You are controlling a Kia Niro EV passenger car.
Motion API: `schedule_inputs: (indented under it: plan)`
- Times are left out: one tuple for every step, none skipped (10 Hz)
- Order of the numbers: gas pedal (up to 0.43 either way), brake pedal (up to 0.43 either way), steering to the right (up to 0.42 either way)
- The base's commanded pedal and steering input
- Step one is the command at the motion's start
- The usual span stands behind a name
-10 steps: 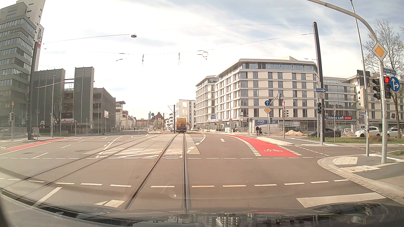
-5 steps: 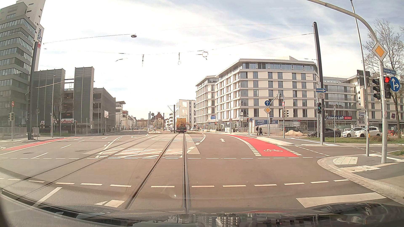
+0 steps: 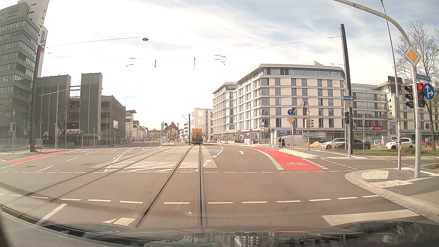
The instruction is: Follow the waypoints while adhering to traffic rules and regulations
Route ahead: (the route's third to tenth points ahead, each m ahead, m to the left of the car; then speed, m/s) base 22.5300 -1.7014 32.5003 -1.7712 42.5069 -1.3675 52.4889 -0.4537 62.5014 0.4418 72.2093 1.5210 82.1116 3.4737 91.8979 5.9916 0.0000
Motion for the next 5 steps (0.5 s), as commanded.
schedule_inputs:
  plan:
    - [0.0, 0.201, 0.061]
    - [0.0, 0.201, 0.061]
    - [0.0, 0.201, 0.061]
    - [0.0, 0.201, 0.061]
    - [0.0, 0.201, 0.061]
